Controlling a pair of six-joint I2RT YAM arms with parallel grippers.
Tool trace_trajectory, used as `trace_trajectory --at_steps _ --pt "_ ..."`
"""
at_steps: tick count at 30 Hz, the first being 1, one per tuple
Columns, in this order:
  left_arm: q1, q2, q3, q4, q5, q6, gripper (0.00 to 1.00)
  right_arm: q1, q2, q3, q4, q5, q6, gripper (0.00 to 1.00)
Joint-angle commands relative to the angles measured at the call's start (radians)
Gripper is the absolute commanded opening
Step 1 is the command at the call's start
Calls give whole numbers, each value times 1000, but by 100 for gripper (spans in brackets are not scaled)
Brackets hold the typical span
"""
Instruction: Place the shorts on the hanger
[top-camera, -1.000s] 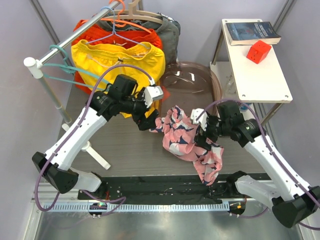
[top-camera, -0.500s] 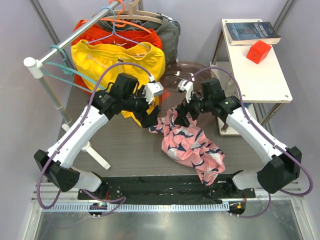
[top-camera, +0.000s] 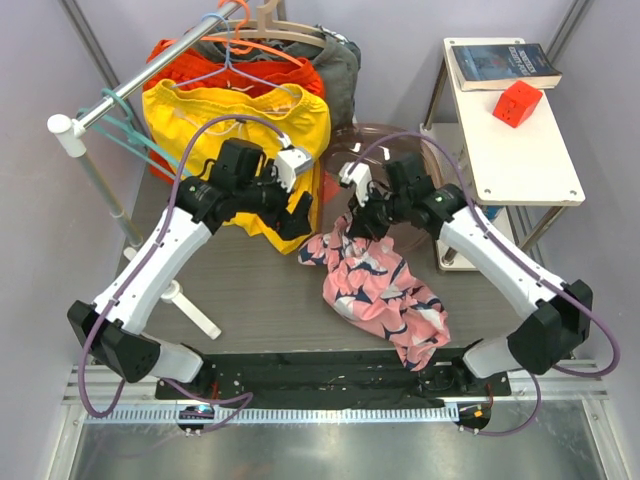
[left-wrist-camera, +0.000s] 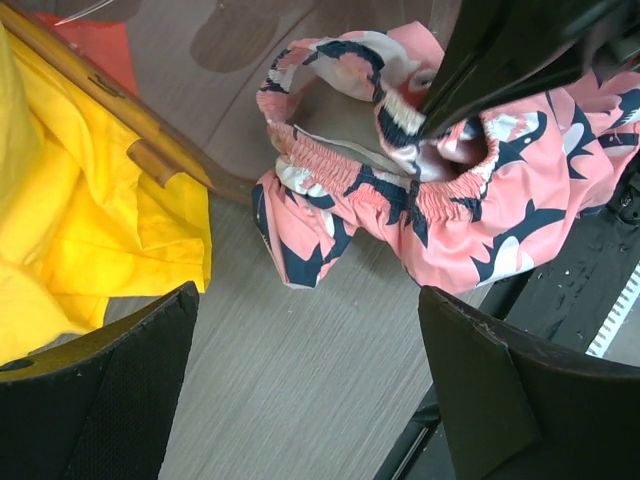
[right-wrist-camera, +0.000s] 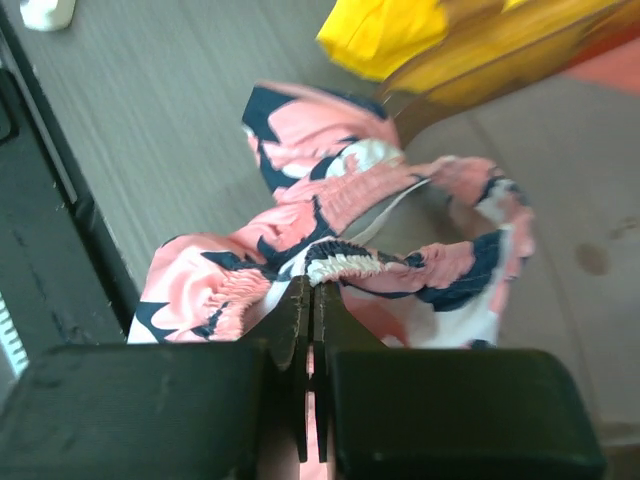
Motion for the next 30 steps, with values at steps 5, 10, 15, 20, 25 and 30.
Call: trace_trajectory --at_steps 5,10,15,20,25,30 --pt "3 -14 8 63 84 40 88 0 -195 115 -78 28 -56 1" --pt "2 -37 -44 133 87 102 88 6 -347 66 -131 -18 -263 1" --pt "-16 -86 -110 214 174 195 90 11 -516 12 -301 14 -505 1" --pt "-124 -51 -125 276 119 222 90 11 -605 -33 -370 15 -628 1" --pt "-202 1 -97 325 80 126 93 11 -620 -36 -395 44 -643 1" --pt "-315 50 -98 409 -107 82 95 11 -649 -46 -402 49 -649 1"
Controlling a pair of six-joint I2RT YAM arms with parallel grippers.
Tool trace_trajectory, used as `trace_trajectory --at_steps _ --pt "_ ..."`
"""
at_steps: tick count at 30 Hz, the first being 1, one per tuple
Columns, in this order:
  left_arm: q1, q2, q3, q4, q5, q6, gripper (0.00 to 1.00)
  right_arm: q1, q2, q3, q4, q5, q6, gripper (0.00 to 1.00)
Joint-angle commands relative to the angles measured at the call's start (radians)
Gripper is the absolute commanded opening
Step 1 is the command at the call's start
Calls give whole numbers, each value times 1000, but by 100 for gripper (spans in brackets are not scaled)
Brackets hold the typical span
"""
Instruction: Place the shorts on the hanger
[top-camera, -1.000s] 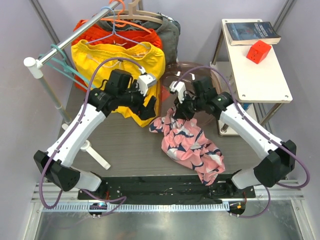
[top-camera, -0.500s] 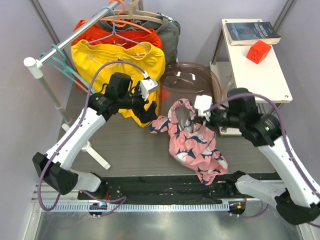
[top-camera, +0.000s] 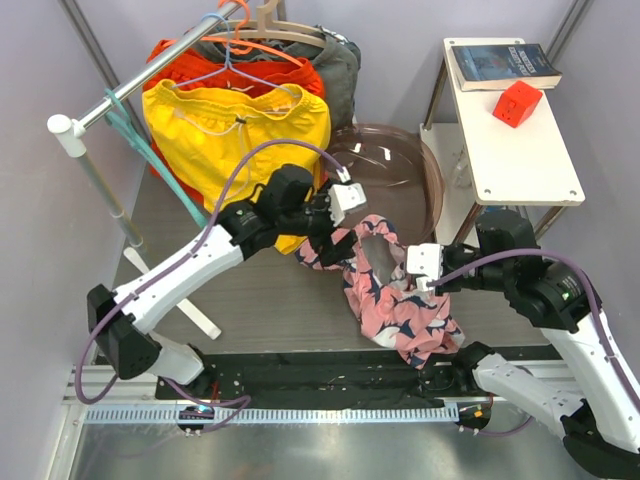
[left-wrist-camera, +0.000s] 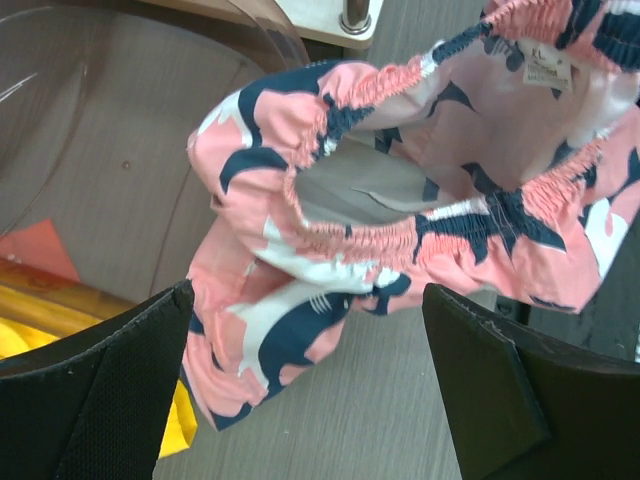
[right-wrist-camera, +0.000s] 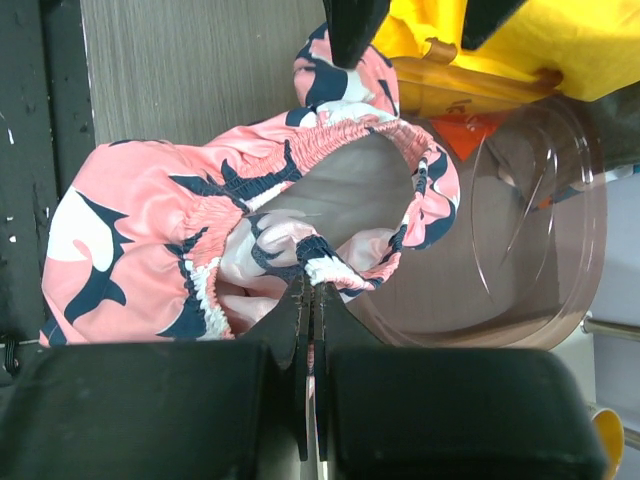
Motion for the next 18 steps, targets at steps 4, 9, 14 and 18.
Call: trace_trajectory --at_steps 4,9,14,18 --pt "-112 85 51 150 -270 -87 95 4 -33 -1 4 17 -58 1" --pt "-147 129 58 228 -419 -90 91 4 -48 -3 -14 9 -73 1" --pt "-157 169 79 219 -477 -84 60 5 -65 -24 19 29 -62 1" --pt "-147 90 113 138 -535 -25 0 4 -62 -42 104 121 115 1"
